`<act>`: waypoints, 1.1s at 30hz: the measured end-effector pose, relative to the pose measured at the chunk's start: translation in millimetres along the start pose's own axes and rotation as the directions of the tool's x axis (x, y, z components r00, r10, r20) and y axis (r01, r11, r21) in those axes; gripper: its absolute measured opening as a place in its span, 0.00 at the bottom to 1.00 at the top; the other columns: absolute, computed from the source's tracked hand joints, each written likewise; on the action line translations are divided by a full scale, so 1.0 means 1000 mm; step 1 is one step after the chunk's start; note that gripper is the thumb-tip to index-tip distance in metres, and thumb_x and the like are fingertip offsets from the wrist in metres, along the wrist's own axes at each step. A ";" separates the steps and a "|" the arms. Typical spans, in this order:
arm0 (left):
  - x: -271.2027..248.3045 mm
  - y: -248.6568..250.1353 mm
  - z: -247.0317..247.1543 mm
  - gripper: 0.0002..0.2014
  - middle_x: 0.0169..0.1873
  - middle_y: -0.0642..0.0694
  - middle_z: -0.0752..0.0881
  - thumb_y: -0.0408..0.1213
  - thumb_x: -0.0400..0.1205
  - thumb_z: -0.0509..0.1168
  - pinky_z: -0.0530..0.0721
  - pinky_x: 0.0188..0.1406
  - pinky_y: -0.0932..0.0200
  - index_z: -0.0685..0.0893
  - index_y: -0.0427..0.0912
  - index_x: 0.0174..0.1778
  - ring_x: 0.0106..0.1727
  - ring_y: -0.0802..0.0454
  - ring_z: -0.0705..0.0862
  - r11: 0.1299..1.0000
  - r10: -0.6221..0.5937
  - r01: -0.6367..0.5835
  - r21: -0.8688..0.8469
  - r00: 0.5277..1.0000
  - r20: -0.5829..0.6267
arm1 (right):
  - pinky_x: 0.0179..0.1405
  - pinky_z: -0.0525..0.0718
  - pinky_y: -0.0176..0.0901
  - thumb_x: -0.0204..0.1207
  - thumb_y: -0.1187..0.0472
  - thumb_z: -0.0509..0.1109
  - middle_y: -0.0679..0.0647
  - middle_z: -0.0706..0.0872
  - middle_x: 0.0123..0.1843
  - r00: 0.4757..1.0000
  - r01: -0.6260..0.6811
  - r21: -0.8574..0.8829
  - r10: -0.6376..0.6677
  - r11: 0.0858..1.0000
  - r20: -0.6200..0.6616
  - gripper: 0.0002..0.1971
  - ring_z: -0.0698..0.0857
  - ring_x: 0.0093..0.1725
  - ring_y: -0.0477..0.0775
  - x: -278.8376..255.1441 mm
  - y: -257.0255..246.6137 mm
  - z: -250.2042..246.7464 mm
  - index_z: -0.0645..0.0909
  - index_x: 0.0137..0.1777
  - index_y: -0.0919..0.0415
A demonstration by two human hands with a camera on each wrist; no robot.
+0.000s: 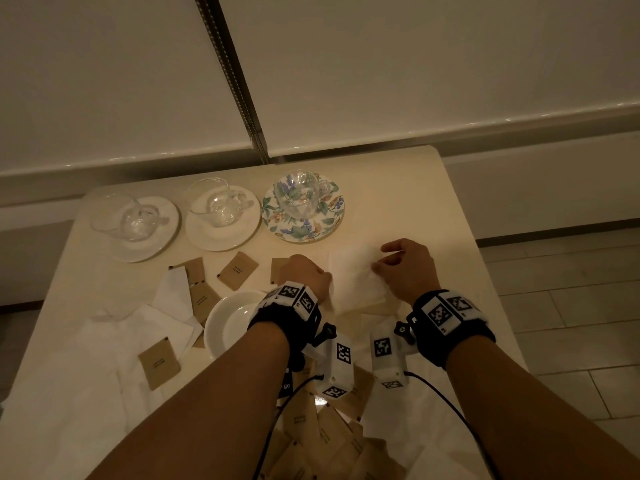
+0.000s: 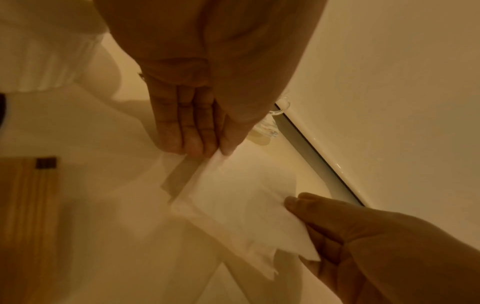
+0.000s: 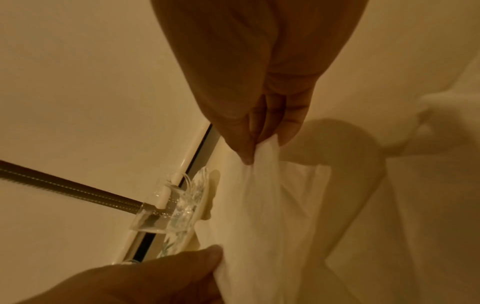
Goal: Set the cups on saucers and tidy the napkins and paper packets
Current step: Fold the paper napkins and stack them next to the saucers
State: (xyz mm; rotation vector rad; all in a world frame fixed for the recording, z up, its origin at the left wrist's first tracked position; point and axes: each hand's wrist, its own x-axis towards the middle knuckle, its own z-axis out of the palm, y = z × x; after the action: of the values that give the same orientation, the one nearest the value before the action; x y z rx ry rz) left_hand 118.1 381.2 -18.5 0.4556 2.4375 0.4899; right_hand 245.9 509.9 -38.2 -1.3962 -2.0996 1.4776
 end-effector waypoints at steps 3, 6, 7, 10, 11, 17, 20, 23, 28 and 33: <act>-0.001 -0.001 0.004 0.13 0.50 0.41 0.90 0.42 0.81 0.69 0.76 0.41 0.61 0.91 0.35 0.50 0.53 0.45 0.87 0.999 0.007 -0.008 0.039 1.000 0.019 | 0.51 0.84 0.46 0.72 0.63 0.79 0.47 0.87 0.36 1.000 -0.011 -0.056 0.012 0.998 0.024 0.14 0.87 0.45 0.52 0.000 0.002 0.003 0.83 0.56 0.59; 0.000 -0.003 0.006 0.13 0.46 0.42 0.89 0.42 0.80 0.70 0.76 0.40 0.61 0.90 0.34 0.49 0.53 0.44 0.87 0.999 0.008 -0.009 0.034 1.000 0.028 | 0.46 0.79 0.41 0.72 0.63 0.79 0.47 0.85 0.36 1.000 -0.007 -0.097 0.009 0.995 0.020 0.14 0.85 0.43 0.50 -0.001 0.004 0.006 0.82 0.56 0.60; 0.000 -0.003 0.006 0.13 0.46 0.42 0.89 0.42 0.80 0.71 0.78 0.41 0.60 0.89 0.34 0.49 0.54 0.44 0.87 1.000 0.011 -0.011 0.023 0.999 0.031 | 0.46 0.78 0.40 0.72 0.63 0.80 0.47 0.85 0.36 1.000 -0.004 -0.107 0.005 0.994 0.012 0.14 0.85 0.43 0.50 -0.002 0.004 0.006 0.82 0.56 0.60; -0.003 -0.003 0.008 0.21 0.54 0.41 0.84 0.43 0.77 0.73 0.77 0.45 0.57 0.79 0.34 0.59 0.58 0.42 0.83 1.000 0.012 -0.012 0.003 1.000 -0.013 | 0.46 0.78 0.41 0.71 0.60 0.80 0.50 0.84 0.42 1.000 0.012 -0.151 -0.014 0.988 -0.006 0.16 0.83 0.45 0.52 -0.004 0.001 0.007 0.81 0.55 0.59; -0.004 -0.003 0.009 0.22 0.55 0.41 0.82 0.41 0.76 0.74 0.75 0.45 0.57 0.76 0.35 0.60 0.59 0.42 0.82 1.000 0.026 -0.027 -0.012 0.999 -0.046 | 0.47 0.78 0.41 0.71 0.59 0.79 0.51 0.84 0.45 0.999 0.028 -0.178 -0.031 0.984 -0.015 0.16 0.82 0.46 0.52 -0.005 0.000 0.007 0.80 0.56 0.58; -0.006 -0.004 0.014 0.17 0.55 0.41 0.81 0.30 0.71 0.75 0.73 0.45 0.60 0.75 0.45 0.48 0.55 0.45 0.80 0.986 0.162 -0.162 0.029 0.987 0.001 | 0.48 0.75 0.40 0.72 0.61 0.76 0.52 0.78 0.52 0.961 0.269 -0.389 -0.220 0.881 0.165 0.15 0.77 0.47 0.49 -0.010 -0.007 0.009 0.82 0.59 0.54; -0.006 -0.007 0.018 0.18 0.59 0.41 0.80 0.32 0.71 0.77 0.75 0.48 0.60 0.79 0.45 0.52 0.56 0.46 0.80 0.986 0.157 -0.159 0.052 0.986 0.056 | 0.53 0.75 0.41 0.72 0.61 0.76 0.53 0.76 0.55 0.955 0.263 -0.460 -0.163 0.848 0.247 0.18 0.79 0.55 0.54 -0.011 -0.005 0.006 0.81 0.63 0.56; -0.009 -0.005 0.016 0.18 0.60 0.41 0.80 0.34 0.72 0.77 0.78 0.55 0.57 0.80 0.44 0.55 0.57 0.46 0.81 0.984 0.172 -0.173 0.037 0.984 0.036 | 0.54 0.71 0.37 0.75 0.61 0.75 0.54 0.76 0.54 0.948 0.257 -0.446 -0.135 0.857 0.287 0.18 0.79 0.57 0.55 -0.018 -0.005 0.002 0.81 0.65 0.58; -0.033 0.001 0.009 0.13 0.48 0.48 0.82 0.38 0.75 0.76 0.78 0.47 0.58 0.82 0.46 0.51 0.53 0.47 0.83 0.963 0.267 -0.269 0.016 0.959 0.094 | 0.52 0.77 0.42 0.77 0.66 0.68 0.54 0.82 0.54 0.974 0.162 -0.370 -0.089 0.915 0.206 0.10 0.82 0.56 0.57 -0.035 -0.010 -0.020 0.81 0.57 0.58; -0.066 -0.006 0.030 0.16 0.54 0.46 0.84 0.43 0.71 0.79 0.84 0.53 0.57 0.86 0.43 0.52 0.55 0.47 0.84 0.922 0.259 -0.331 0.201 0.913 0.316 | 0.60 0.83 0.51 0.70 0.53 0.80 0.50 0.81 0.54 0.902 0.213 -0.633 0.100 0.744 0.420 0.17 0.83 0.56 0.55 -0.060 -0.005 -0.037 0.80 0.56 0.53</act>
State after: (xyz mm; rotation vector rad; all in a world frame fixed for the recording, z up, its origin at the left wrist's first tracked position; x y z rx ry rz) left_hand 185.8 354.8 -11.0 0.9500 2.1640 0.2161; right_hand 297.9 485.2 2.1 -1.2322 -3.1598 1.1033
